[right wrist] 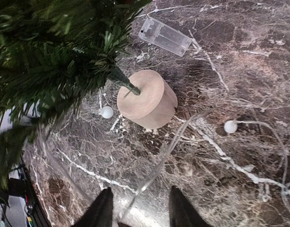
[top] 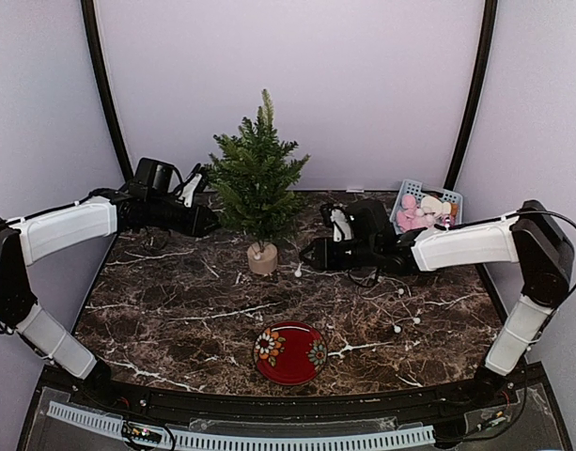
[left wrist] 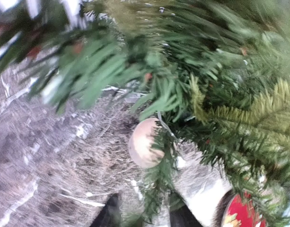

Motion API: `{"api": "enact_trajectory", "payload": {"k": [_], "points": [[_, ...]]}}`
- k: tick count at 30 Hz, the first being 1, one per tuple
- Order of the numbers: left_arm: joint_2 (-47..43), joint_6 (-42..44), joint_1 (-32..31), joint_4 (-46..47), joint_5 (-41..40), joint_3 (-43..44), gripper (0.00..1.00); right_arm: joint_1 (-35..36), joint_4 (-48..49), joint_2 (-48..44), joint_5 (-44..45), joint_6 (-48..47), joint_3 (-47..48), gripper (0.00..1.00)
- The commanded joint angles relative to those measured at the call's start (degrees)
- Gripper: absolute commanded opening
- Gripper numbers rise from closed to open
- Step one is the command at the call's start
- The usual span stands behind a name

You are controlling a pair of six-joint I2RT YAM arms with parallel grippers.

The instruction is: Decorate the small christmas tree

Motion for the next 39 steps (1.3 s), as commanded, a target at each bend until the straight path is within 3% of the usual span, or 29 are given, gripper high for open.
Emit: {"api": "enact_trajectory", "payload": {"k": [1, 5, 8, 14, 24, 27, 29, 30, 31, 33, 36, 39], "points": [[-2.99, 0.78, 0.52, -0.56, -1.4, 0.38, 0.49, -0.36, -4.31, -9.57, 8.56, -1.24, -1.88, 0.62], [-6.31, -0.37, 1.25, -0.77, -3.12, -1.7, 0.65, -1.64, -13.85, -16.9, 16.03, -2.03, -3.97, 0.79], [-9.63, -1.6, 1.72, -1.27, -6.88, -4.02, 0.76, -4.77, -21.18, -20.21, 20.09, -1.09, -5.51, 0.84], [-14.84, -4.44, 1.89, -3.26, -10.12, -7.03, 0.82, -11.36, -32.54, -20.12, 23.95, -1.14, -7.42, 0.9], [-22.11, -9.29, 1.89, -6.87, -8.69, -9.34, 0.84, -13.52, -30.08, -16.0, 20.04, -4.32, -12.79, 0.89], [-23.61, -9.23, 1.94, -7.95, -6.51, -8.09, 0.84, -13.99, -28.26, -12.99, 20.14, -5.91, -12.69, 0.81], [-24.29, -8.41, 1.91, -9.05, -5.46, -6.49, 0.84, -14.39, -28.2, -11.53, 19.37, -7.09, -11.5, 0.67], [-24.46, -7.54, 1.9, -9.92, -5.31, -5.23, 0.84, -14.57, -28.58, -11.24, 18.9, -7.68, -10.62, 0.54], [-24.81, -6.93, 1.89, -10.41, -4.96, -4.5, 0.84, -14.6, -29.32, -11.36, 18.78, -8.18, -9.65, 0.28], [-25.18, -4.77, 1.89, -12.02, -4.06, -1.86, 0.82, -14.6, -32.01, -13.02, 19.7, -8.68, -7.39, 0.01], [-24.53, -1.83, 0.93, -16.36, -3.82, 5.32, 0.76, -14.6, -36.64, -19.25, 22.0, -9.07, -3.6, 0.0], [-21.86, 1.47, -6.2, -21.69, -9.9, 16.44, 0.75, -14.6, -40.02, -24.89, 23.86, -10.42, 0.93, 0.0]]}}
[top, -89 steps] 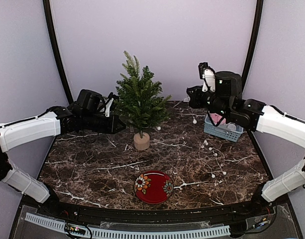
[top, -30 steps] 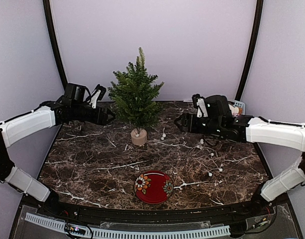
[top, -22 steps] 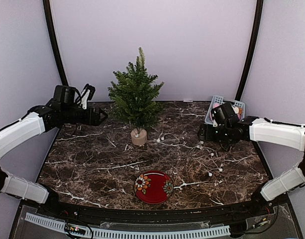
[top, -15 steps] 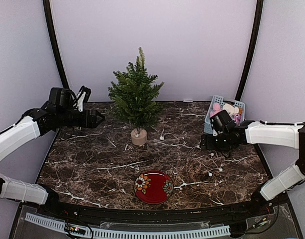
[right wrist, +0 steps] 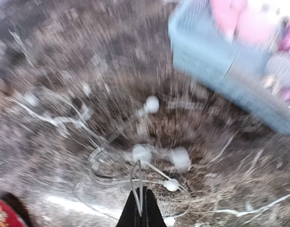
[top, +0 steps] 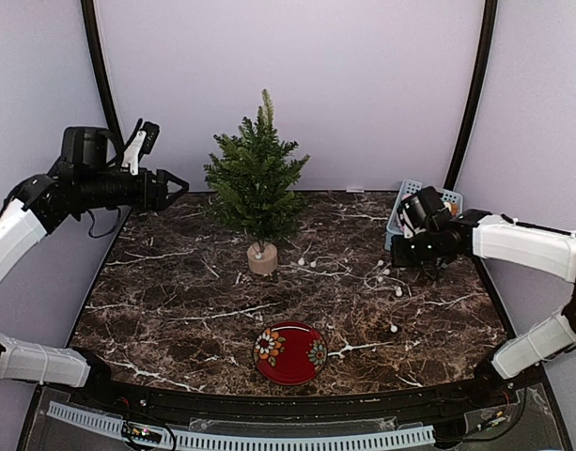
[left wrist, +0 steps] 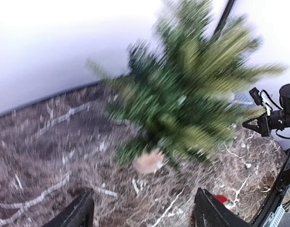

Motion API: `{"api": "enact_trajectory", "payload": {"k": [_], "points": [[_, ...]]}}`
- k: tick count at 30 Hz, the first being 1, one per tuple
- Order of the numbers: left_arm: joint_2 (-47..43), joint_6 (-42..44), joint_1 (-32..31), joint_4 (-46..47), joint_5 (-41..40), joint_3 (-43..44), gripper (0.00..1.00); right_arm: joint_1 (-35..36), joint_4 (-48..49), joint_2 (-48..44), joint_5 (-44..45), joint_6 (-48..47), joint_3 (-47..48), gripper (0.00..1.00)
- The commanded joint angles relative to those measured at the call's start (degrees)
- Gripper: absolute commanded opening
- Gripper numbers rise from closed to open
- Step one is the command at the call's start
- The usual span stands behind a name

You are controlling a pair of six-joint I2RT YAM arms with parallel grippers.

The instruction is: Decorate the small christmas tree

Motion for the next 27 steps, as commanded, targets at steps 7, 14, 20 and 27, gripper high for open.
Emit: {"api": "enact_trajectory", "payload": {"k": [7, 14, 20, 27], "points": [[17.78, 10.03, -25.05, -15.41, -16.02, 38.41, 0.74, -0.29, -7.37, -13.63, 1.53, -6.01, 19.34, 0.0], [33.48, 11.85, -37.03, -14.59, -11.0, 57.33, 0.74, -0.37, -1.21, -19.34, -15.16, -13.11, 21.96, 0.0], [41.78, 10.33, -37.66, -10.15, -0.3, 62.44, 0.75, -0.37, 1.53, -21.27, -29.51, -13.96, 22.7, 0.0], [47.05, 11.76, -37.66, -7.84, 1.75, 64.04, 0.77, -0.38, 6.82, -22.37, -45.67, -10.59, 22.08, 0.0]]}}
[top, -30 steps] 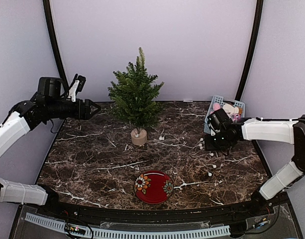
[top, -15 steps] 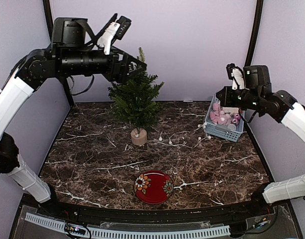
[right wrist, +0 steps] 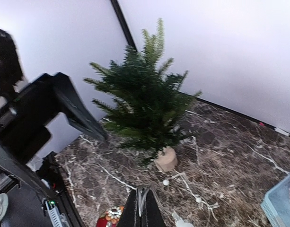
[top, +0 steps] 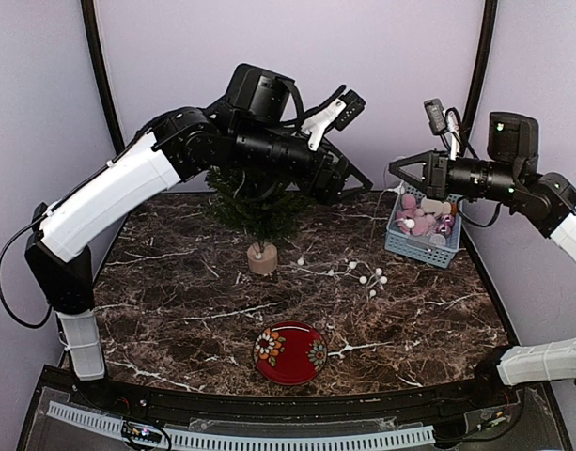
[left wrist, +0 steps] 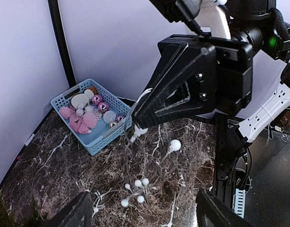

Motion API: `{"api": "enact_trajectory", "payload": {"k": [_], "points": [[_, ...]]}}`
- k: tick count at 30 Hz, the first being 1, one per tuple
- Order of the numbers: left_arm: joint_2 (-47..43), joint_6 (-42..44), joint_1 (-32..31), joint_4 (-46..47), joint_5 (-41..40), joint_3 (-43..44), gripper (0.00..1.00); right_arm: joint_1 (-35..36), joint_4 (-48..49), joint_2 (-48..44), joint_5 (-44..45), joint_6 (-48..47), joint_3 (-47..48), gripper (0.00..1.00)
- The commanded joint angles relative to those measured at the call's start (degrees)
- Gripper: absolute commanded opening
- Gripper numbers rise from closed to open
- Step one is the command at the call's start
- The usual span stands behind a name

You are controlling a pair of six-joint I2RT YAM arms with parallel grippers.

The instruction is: Decorate the small christmas tree

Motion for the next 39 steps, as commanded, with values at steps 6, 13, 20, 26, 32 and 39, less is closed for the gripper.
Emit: {"api": "enact_trajectory", "payload": {"k": [6, 13, 20, 26, 32, 39], "points": [[2.03, 1.91, 0.04, 3.95, 3.22, 2.44, 0.64, -0.29, 9.54, -0.81, -21.65, 4.39, 1.01, 0.0], [2.45, -0.79, 0.02, 8.59, 10.99, 0.88, 0.57, -0.27, 8.38, -0.92, -22.91, 4.32, 0.73, 0.0], [4.11, -2.99, 0.04, 12.93, 14.59, -0.12, 0.24, -0.2, 10.26, -1.0, -24.63, 5.62, -0.95, 0.0], [3.33, -2.43, 0.04, 11.83, 6.81, -0.51, 0.0, -0.2, 14.79, -5.51, -9.05, 9.59, -7.03, 0.16], [1.78, -2.74, 0.04, 14.45, 4.55, -1.92, 0.0, -0.07, 28.04, -14.74, 2.09, 15.93, -28.73, 0.86], [1.46, -3.0, 0.01, 14.1, 2.9, -2.4, 0.0, 3.43, 42.68, -19.47, 7.65, 22.7, -48.43, 0.94]]}}
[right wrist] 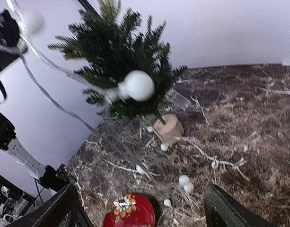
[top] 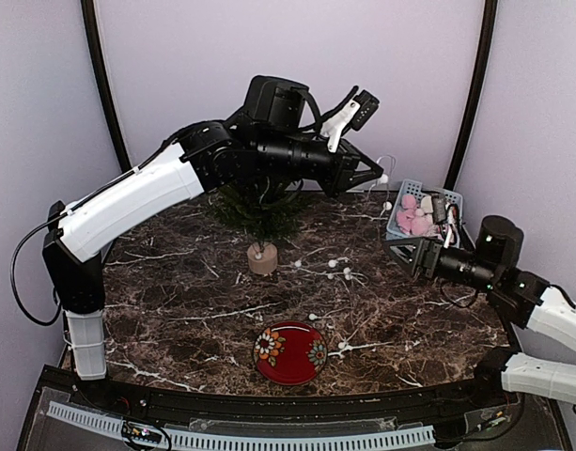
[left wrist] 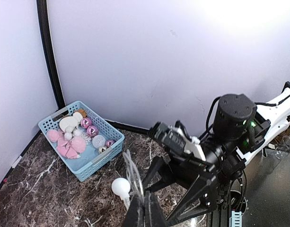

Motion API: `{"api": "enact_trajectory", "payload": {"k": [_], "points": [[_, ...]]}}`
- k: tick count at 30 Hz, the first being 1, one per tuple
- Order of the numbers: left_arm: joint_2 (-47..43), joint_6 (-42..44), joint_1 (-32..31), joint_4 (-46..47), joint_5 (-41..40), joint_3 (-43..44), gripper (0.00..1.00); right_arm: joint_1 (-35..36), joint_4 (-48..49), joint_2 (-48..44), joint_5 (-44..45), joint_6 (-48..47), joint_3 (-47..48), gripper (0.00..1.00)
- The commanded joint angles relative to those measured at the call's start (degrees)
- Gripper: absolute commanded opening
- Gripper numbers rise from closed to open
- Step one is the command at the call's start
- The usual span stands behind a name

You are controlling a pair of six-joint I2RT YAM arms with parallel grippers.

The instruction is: Decorate the small christmas tree

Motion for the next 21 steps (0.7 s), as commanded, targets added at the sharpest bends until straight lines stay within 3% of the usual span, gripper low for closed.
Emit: {"api": "enact_trajectory", "payload": {"k": [1, 6, 12, 14, 17, 18, 21], "points": [[-2.7, -0.38, 0.06, 1.66, -1.09, -0.94, 0.0, 2.96, 14.4, -0.51, 6.71, 5.16, -7.37, 0.93], [-2.84, -0.23, 0.07, 1.81, -0.94, -1.03, 0.0, 3.59, 23.12, 5.73, 10.53, 5.76, -9.8, 0.89], [-2.82, 0.51, 0.15, 1.92, -1.73, -1.02, 0.0, 3.96, 29.77, 18.81, 1.62, 3.18, -3.65, 0.78], [-2.88, 1.25, 0.15, 1.81, -2.55, -0.95, 0.0, 3.98, 28.74, 21.7, 0.58, 2.69, -1.06, 0.64], [-3.14, 4.14, 0.3, 2.68, -3.99, -0.85, 0.0, 3.79, 20.35, 20.45, 10.44, 1.87, 2.44, 0.2], [-3.15, 5.0, 0.5, 3.09, -5.16, -0.76, 0.0, 3.62, 16.41, 19.35, 16.15, 1.4, 3.65, 0.11], [-3.53, 9.28, 1.73, 6.53, -5.85, -0.47, 0.0, 1.19, 5.11, 16.5, 29.01, 0.32, 7.51, 0.0]]}}
